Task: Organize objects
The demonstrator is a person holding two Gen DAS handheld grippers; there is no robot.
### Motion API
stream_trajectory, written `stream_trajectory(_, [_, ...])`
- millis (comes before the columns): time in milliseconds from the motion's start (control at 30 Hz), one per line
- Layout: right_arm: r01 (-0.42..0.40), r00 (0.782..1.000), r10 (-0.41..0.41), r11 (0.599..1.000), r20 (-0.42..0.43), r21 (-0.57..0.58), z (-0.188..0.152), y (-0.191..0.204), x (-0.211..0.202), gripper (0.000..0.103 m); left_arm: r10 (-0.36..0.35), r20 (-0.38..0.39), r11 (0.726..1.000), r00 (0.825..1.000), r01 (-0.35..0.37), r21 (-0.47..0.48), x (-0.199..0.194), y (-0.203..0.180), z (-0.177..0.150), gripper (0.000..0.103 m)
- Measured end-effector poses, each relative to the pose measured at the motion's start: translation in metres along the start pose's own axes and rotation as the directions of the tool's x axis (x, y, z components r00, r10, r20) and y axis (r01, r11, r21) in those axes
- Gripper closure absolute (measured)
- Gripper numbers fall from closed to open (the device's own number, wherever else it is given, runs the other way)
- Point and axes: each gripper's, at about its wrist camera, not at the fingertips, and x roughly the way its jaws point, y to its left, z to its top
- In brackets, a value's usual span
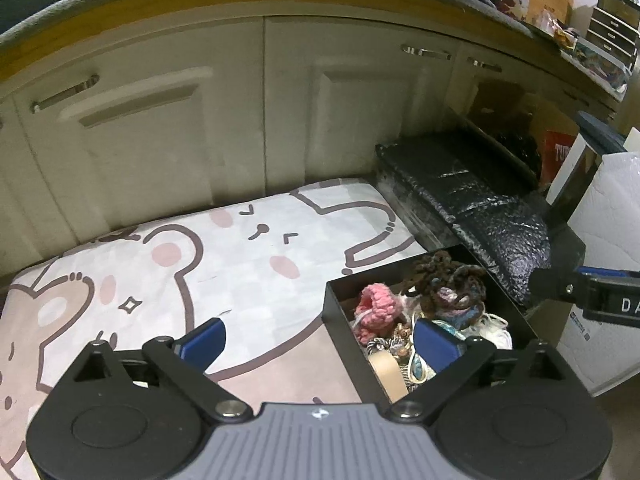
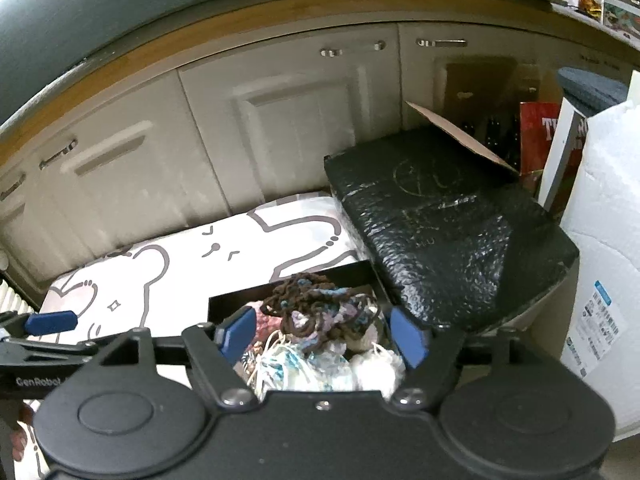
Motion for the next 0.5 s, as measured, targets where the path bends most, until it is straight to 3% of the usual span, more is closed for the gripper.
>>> stream_trajectory(100, [0.003, 1.0, -0.003, 1.0, -0.004, -0.021, -0.001, 0.005, -0.004, 0.019, 0.007, 0.005, 1.0, 1.0, -0.007, -0.004, -0.007, 0.002, -0.001, 0.0])
stream_trajectory(233, [0.021, 1.0, -0.021, 0.999, -0.009, -0.047, -0.002, 0.011, -0.01, 0.005, 0.012, 0.009, 1.0, 1.0, -0.012, -0.017, -0.016, 0.006, -0.001, 0.0])
stream_trajectory(500, [0.035, 0.999, -0.036, 0.996, -0.007, -0.079, -0.002, 0.023, -0.026, 0.004, 0.029, 0.029, 0.999, 0.999, -0.028, -0.047, -0.047, 0.017, -0.002, 0.0])
